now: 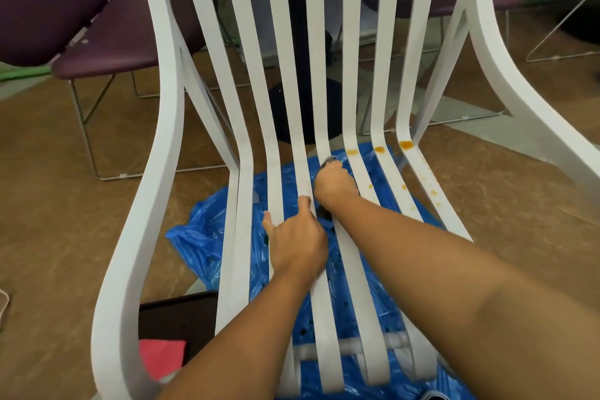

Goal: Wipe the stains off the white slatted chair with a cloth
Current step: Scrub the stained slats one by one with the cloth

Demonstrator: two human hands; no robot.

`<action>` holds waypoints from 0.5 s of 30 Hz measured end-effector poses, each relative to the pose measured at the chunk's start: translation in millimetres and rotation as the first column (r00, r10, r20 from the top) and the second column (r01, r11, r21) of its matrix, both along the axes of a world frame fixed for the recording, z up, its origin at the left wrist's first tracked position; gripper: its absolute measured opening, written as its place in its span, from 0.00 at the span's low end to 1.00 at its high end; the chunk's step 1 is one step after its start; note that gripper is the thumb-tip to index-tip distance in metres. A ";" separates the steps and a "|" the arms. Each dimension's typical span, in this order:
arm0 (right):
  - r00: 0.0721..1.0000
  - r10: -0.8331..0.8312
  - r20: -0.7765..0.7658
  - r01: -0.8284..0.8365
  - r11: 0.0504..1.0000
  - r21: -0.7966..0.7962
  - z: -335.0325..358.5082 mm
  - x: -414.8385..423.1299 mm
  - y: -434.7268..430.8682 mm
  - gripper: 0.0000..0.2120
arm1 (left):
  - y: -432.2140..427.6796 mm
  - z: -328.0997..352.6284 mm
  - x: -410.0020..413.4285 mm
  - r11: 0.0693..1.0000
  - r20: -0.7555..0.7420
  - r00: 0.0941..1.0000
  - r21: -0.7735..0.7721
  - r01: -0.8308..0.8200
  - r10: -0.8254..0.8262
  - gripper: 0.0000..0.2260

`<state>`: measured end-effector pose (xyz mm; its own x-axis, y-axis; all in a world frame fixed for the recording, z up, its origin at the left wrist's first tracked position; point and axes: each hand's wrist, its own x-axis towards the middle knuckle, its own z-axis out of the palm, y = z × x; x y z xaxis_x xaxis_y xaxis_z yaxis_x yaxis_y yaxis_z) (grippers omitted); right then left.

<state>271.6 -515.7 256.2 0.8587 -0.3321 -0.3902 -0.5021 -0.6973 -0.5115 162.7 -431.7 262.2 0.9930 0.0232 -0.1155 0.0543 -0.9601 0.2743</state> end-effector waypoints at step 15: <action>0.991 0.131 0.025 -0.125 0.978 -0.167 -9.9 45.8 1.9 0.24 | 1.3 -3.3 2.5 0.999 -0.023 1.000 -0.032 -0.002 0.001 0.26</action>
